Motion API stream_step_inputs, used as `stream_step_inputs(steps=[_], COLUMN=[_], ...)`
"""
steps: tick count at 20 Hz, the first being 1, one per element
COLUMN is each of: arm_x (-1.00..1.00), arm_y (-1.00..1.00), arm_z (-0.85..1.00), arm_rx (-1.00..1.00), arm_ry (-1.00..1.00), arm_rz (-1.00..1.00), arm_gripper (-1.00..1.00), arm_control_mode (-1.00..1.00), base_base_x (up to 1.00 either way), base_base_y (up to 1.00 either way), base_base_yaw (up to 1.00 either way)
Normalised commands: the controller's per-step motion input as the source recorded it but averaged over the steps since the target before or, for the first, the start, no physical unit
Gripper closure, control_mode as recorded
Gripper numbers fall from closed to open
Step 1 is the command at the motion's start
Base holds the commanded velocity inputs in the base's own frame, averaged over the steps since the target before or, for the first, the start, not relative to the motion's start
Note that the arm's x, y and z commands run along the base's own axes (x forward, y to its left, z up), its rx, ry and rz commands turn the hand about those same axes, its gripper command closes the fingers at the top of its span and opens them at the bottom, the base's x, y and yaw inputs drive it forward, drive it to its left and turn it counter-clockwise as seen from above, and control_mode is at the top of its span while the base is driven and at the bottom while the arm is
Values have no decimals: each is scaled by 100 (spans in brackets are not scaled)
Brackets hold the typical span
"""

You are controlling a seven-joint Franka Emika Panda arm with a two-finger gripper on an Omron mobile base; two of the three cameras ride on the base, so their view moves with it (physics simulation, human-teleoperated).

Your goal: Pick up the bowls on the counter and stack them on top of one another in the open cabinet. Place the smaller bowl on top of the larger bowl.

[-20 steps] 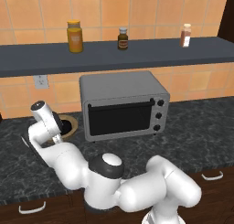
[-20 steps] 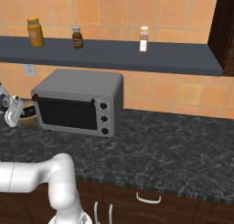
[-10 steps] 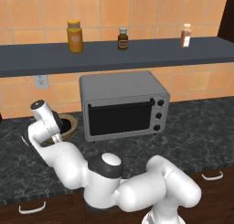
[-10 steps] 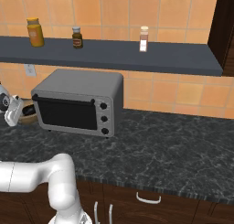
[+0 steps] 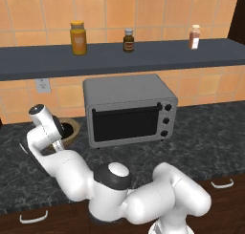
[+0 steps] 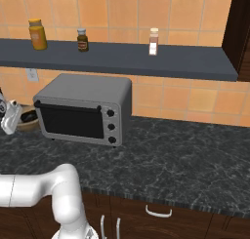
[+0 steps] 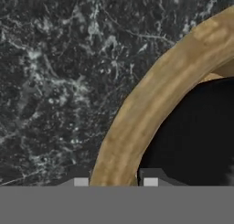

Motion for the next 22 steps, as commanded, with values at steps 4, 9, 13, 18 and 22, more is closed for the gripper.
stream_step_inputs(steps=[4,9,13,18,22], arm_x=[-44,-65,-78,-76,-82], arm_y=[0,0,0,-2,-31], arm_z=[46,61,58,62,54], arm_rx=[3,3,3,3,2], arm_ry=[-11,-8,-10,-13,-14], arm_rz=[0,0,0,0,-1], arm_gripper=[100,100,100,100,100], arm_control_mode=[-100,-100,-100,-100,-100], base_base_x=[0,0,0,0,0], base_base_y=[0,0,0,0,0], base_base_yaw=[0,0,0,0,0])
